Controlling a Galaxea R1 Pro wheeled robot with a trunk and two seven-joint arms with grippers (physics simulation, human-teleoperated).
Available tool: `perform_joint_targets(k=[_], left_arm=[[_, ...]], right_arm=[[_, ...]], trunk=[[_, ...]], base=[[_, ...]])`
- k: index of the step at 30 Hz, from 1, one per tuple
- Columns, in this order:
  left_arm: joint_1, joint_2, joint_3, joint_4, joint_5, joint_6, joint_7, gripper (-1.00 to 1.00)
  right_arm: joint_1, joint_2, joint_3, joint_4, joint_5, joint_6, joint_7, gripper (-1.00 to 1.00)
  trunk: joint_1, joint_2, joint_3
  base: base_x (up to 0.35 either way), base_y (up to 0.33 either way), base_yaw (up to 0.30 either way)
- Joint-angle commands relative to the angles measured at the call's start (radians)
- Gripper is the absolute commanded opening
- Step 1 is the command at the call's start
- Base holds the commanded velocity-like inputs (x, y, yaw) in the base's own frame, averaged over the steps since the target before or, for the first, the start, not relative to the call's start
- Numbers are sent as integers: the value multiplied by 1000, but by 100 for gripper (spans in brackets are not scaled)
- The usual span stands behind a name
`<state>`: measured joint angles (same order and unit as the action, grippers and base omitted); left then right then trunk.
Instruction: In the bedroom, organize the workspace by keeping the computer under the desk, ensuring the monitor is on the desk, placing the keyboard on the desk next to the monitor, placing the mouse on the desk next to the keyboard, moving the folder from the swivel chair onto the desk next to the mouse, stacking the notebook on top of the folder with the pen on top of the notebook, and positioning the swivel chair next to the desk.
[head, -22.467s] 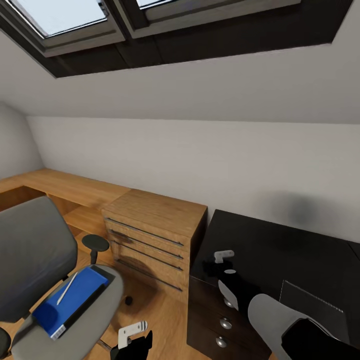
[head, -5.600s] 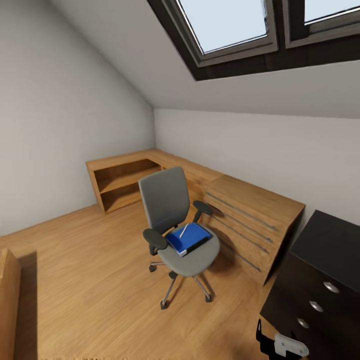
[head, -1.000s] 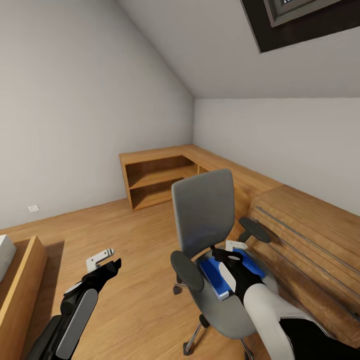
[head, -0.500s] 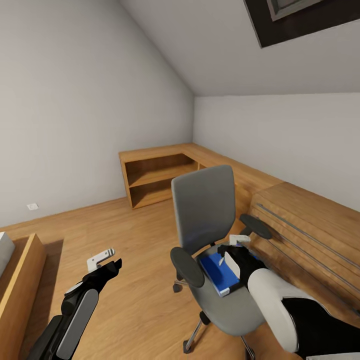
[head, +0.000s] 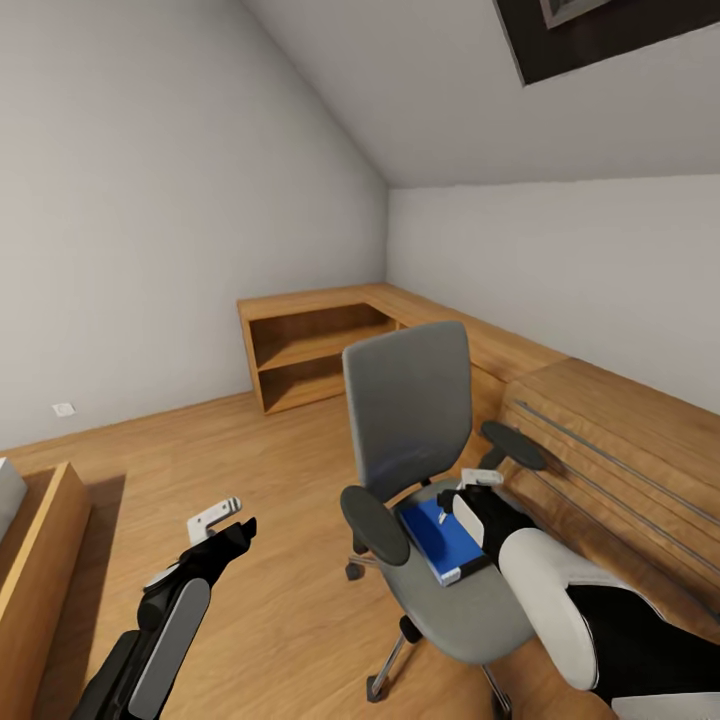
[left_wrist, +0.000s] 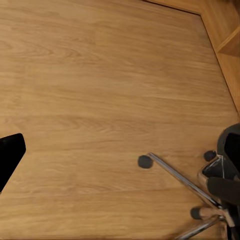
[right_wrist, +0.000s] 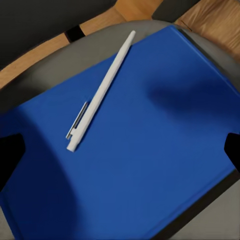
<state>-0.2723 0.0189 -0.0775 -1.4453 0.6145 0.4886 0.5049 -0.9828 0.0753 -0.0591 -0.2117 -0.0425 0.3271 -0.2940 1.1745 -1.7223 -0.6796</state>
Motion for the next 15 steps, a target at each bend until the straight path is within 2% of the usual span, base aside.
perform_joint_targets(k=[1,7,11,15], left_arm=[[-1,-3,-3,-1,9,1,11,100],[-1,-9,-4,-1,8,1,10,100],[-1,-11,-4,-1,8,1,9,100],[-1,-11,-6,8,9,2,3,100]], right_arm=[[0,0,-6,-3,-14,5,-4,100],[0,2,-7,-7,-56,7,-8,100],[0,1,-7,-7,-60,3,-9,100],[0,0,-6,-6,-60,-1,-6,100]], trunk=[[4,-8,-4],[27,-50,-23],[42,-78,-37],[42,-78,-38]], base=[[0,0,0],[0,0,0],[0,0,50],[0,0,36]])
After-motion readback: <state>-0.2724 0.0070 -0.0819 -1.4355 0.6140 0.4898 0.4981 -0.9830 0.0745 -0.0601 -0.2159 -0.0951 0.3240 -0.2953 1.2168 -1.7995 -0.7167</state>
